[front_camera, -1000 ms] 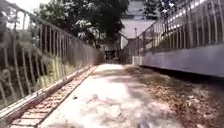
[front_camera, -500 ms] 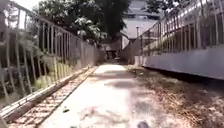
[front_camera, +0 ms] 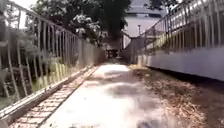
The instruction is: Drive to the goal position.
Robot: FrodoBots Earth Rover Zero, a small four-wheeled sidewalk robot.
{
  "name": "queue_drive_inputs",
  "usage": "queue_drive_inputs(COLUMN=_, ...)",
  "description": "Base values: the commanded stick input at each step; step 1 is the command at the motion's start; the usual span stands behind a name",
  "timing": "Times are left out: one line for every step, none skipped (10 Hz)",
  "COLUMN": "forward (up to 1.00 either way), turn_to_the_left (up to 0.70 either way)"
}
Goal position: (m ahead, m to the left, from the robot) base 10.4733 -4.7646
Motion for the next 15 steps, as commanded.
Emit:
queue_drive_inputs(forward=0.7, turn_to_the_left=-0.01)
queue_drive_inputs(forward=0.7, turn_to_the_left=-0.22)
queue_drive_inputs(forward=0.7, turn_to_the_left=-0.3)
queue_drive_inputs(forward=0.7, turn_to_the_left=-0.01)
queue_drive_inputs(forward=0.7, turn_to_the_left=0.0)
queue_drive_inputs(forward=0.7, turn_to_the_left=0.0)
queue_drive_inputs(forward=0.7, turn_to_the_left=0.03)
queue_drive_inputs(forward=0.7, turn_to_the_left=0.04)
queue_drive_inputs(forward=0.7, turn_to_the_left=0.0)
queue_drive_inputs(forward=0.7, turn_to_the_left=0.0)
queue_drive_inputs(forward=0.7, turn_to_the_left=0.0)
queue_drive_inputs(forward=0.7, turn_to_the_left=0.0)
queue_drive_inputs(forward=0.7, turn_to_the_left=0.0)
queue_drive_inputs(forward=0.7, turn_to_the_left=0.0)
queue_drive_inputs(forward=0.7, turn_to_the_left=0.0)
